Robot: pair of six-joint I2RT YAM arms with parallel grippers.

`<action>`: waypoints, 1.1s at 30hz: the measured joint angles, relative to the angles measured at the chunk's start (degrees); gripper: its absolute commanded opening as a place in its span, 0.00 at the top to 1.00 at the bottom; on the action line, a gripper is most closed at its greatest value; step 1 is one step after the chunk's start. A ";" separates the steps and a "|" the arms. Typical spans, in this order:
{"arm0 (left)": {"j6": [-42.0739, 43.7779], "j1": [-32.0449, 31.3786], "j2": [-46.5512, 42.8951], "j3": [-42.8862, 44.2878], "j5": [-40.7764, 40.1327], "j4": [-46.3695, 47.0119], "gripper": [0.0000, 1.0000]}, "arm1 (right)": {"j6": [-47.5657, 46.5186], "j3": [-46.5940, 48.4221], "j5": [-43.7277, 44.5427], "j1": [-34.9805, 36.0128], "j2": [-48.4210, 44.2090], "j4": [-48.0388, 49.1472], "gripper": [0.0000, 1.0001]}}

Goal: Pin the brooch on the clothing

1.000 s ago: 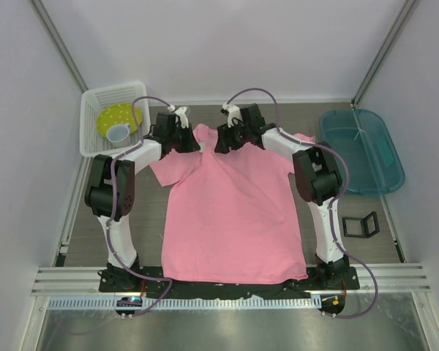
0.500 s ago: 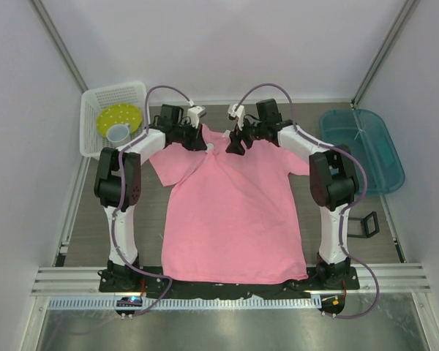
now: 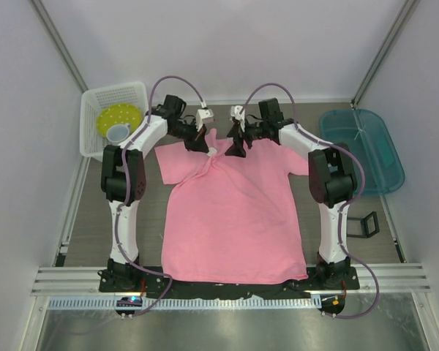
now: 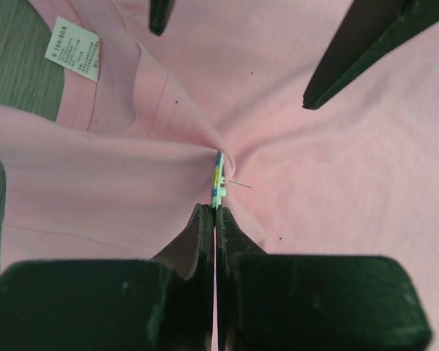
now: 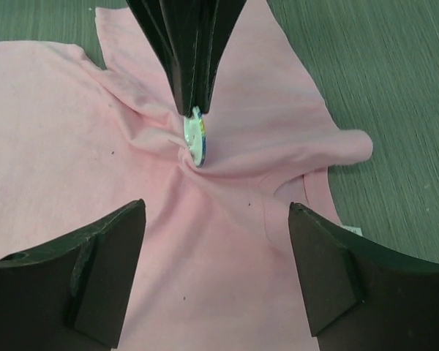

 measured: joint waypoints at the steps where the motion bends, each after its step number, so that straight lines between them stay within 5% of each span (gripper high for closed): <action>1: 2.29 0.00 0.81 1.36 0.42 -2.03 1.00 | -0.02 0.90 -1.03 -0.04 0.68 -0.09 0.21; 12: 11.26 0.22 3.43 2.56 4.48 -10.51 1.00 | -4.59 4.09 -6.19 1.99 4.76 -5.31 0.32; 20: 13.29 0.28 3.43 2.58 6.14 -11.87 1.00 | -6.56 5.46 -6.10 5.03 7.76 -7.28 0.54; 27: 14.27 0.39 3.43 2.58 6.99 -12.33 1.00 | -6.80 6.56 -5.97 5.01 8.20 -7.54 0.61; 33: 14.25 0.37 3.43 2.58 6.99 -12.31 1.00 | -6.82 7.48 -5.90 5.01 8.70 -7.54 0.56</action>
